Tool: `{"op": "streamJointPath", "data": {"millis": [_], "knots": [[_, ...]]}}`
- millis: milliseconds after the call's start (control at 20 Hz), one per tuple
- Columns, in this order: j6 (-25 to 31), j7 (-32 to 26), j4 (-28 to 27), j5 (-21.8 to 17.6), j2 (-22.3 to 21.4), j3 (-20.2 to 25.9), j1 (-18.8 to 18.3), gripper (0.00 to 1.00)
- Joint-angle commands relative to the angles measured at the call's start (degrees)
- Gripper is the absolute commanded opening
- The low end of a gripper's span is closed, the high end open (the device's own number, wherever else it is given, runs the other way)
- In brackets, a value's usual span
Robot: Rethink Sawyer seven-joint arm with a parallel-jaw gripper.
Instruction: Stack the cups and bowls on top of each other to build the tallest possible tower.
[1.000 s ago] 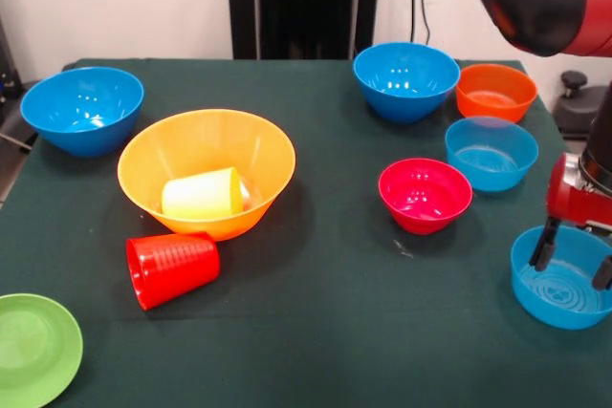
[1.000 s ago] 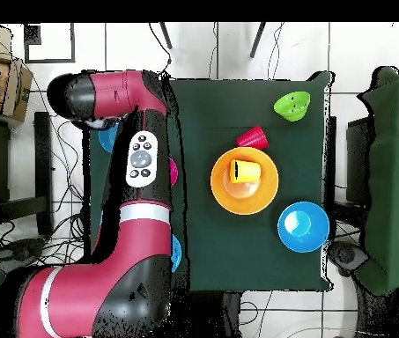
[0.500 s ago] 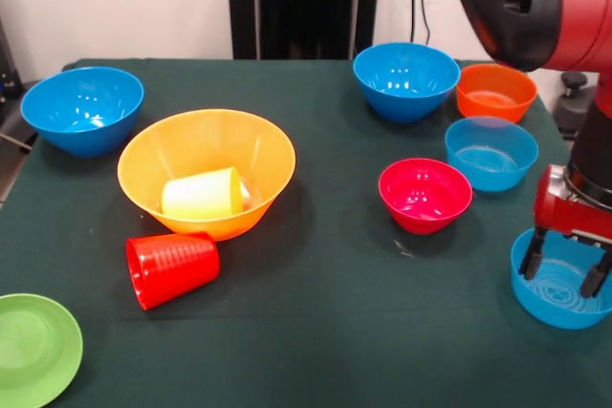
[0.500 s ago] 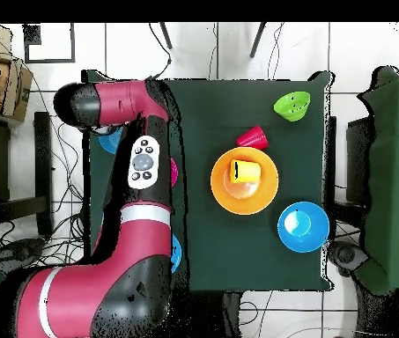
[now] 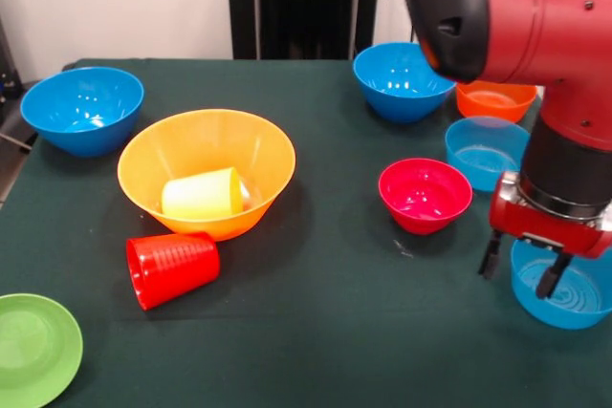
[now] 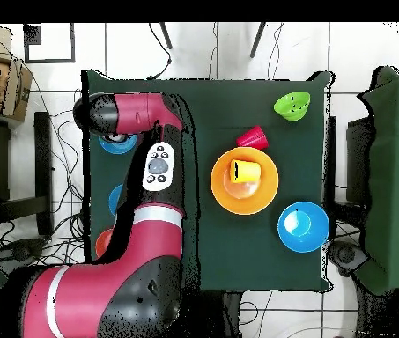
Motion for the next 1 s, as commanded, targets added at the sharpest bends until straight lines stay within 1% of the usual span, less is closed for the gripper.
{"op": "streamJointPath", "data": {"millis": [50,250,450,650,750,850,1000], "knots": [[-3.2,-9.9,5.3,-6.0,-0.3,6.2,-1.3,1.00],[-2.3,-9.6,2.6,-7.3,1.3,5.0,-0.4,1.00],[-1.3,-7.4,0.1,-8.1,3.0,4.4,0.4,1.00],[0.1,-6.5,-1.4,-8.2,3.3,4.5,1.0,1.00],[-0.6,-6.6,-0.4,-8.0,2.4,5.1,1.1,1.00],[0.1,-6.4,0.9,-7.6,1.5,5.5,1.3,1.00],[0.3,-5.9,4.4,-6.6,-0.6,6.4,1.6,1.00]]}}
